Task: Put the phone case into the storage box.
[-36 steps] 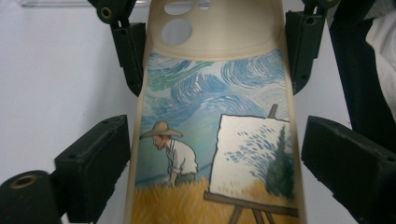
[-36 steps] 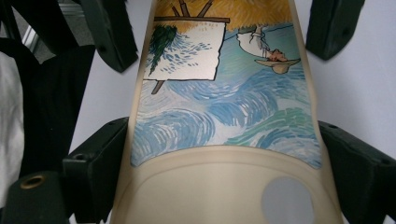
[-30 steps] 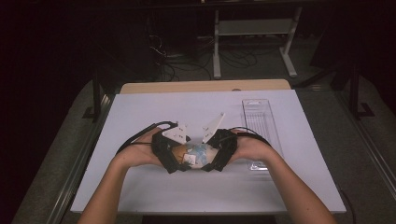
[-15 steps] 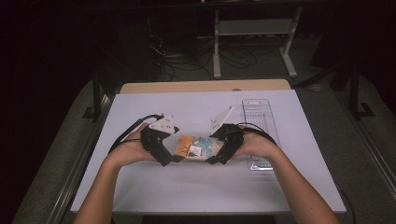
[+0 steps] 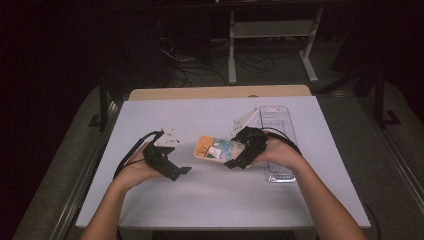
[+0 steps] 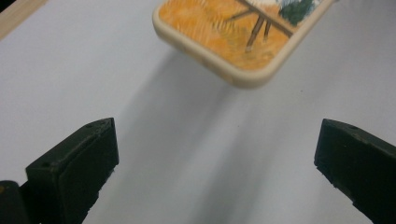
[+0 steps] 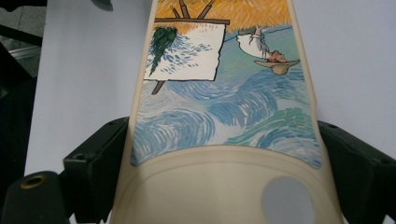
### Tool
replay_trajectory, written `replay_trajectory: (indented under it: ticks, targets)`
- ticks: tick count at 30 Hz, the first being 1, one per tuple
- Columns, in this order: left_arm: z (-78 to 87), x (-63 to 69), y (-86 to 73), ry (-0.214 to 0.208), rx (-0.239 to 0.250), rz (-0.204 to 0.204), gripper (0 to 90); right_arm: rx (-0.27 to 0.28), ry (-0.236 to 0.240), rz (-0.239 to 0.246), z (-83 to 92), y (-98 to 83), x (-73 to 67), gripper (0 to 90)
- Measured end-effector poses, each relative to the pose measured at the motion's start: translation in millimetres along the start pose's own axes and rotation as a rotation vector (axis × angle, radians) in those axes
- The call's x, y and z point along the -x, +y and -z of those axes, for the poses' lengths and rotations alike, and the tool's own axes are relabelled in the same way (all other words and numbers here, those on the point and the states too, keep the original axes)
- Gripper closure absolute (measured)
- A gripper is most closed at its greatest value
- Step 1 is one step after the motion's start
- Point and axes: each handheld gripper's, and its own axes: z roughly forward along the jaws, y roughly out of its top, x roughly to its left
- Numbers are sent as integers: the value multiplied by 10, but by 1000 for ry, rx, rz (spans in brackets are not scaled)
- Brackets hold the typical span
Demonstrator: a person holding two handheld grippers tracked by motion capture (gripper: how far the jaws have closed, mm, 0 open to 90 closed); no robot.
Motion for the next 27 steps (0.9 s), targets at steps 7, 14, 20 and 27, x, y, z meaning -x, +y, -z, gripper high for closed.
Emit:
replay_trajectory:
  ticks: [7, 14, 20, 27]
  targets:
    - [-54, 54, -182, 16, 51, 114, 0, 0, -26, -21, -3, -12, 24, 104]
    - [-76, 118, -330, 81, 81, 198, 0, 10, -34, -46, -14, -21, 25, 104]
    - [-121, 135, -323, 63, 92, 232, 0, 9, -35, -56, -23, -19, 26, 104]
    - [-137, 146, -316, 74, 100, 231, 0, 12, -38, -62, -30, -11, 16, 103]
